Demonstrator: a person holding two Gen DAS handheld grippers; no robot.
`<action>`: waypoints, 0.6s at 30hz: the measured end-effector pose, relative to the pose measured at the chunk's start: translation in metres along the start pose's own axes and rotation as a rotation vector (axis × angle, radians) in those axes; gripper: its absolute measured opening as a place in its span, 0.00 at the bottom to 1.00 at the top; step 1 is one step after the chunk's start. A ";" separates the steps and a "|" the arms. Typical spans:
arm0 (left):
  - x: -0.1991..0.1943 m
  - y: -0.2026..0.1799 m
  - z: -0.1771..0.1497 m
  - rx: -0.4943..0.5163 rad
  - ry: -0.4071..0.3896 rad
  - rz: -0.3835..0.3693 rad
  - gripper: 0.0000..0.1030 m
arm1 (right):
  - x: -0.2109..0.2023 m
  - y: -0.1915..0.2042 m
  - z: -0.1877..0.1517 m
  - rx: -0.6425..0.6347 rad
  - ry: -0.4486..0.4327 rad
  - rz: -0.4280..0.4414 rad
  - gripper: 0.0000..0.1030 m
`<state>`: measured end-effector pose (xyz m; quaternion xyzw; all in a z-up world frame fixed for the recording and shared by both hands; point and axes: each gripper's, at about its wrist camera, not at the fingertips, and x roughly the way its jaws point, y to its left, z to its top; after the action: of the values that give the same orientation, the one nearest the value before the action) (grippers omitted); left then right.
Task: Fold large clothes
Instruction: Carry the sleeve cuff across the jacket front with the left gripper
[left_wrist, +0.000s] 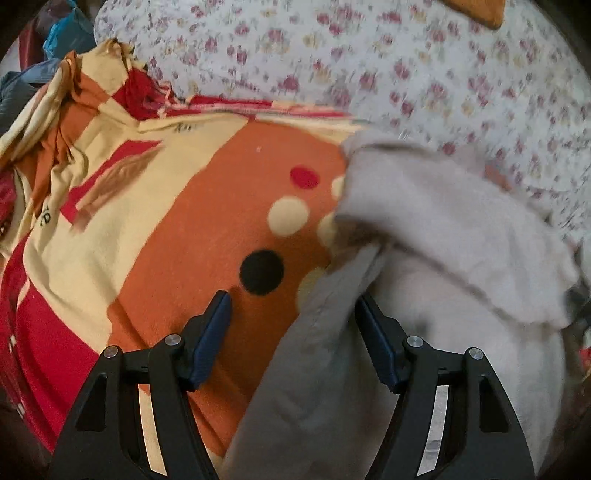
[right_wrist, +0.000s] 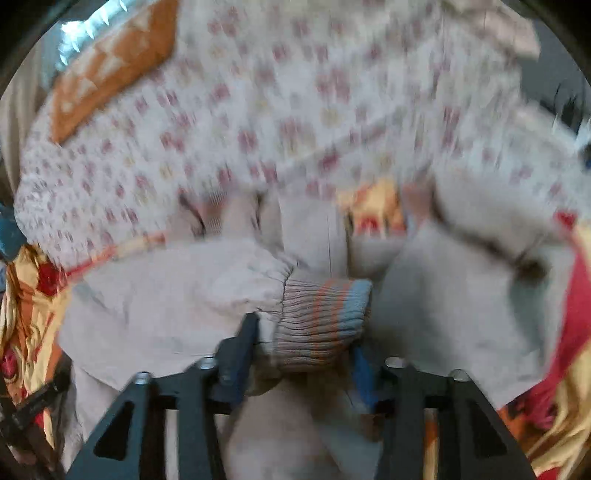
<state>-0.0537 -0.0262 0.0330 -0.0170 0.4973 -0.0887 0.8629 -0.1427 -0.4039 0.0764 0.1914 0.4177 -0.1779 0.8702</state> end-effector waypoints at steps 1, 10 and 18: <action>-0.011 0.000 0.004 -0.017 -0.034 -0.019 0.67 | 0.003 -0.002 -0.001 0.001 0.023 0.003 0.60; -0.016 -0.034 0.045 0.022 -0.103 -0.018 0.67 | -0.062 -0.011 -0.005 0.054 -0.161 0.053 0.65; 0.060 -0.033 0.037 0.008 0.067 0.045 0.70 | 0.023 0.034 -0.004 -0.130 -0.017 0.001 0.53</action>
<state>0.0031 -0.0708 0.0039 0.0007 0.5258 -0.0715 0.8476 -0.1162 -0.3762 0.0618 0.1334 0.4210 -0.1515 0.8843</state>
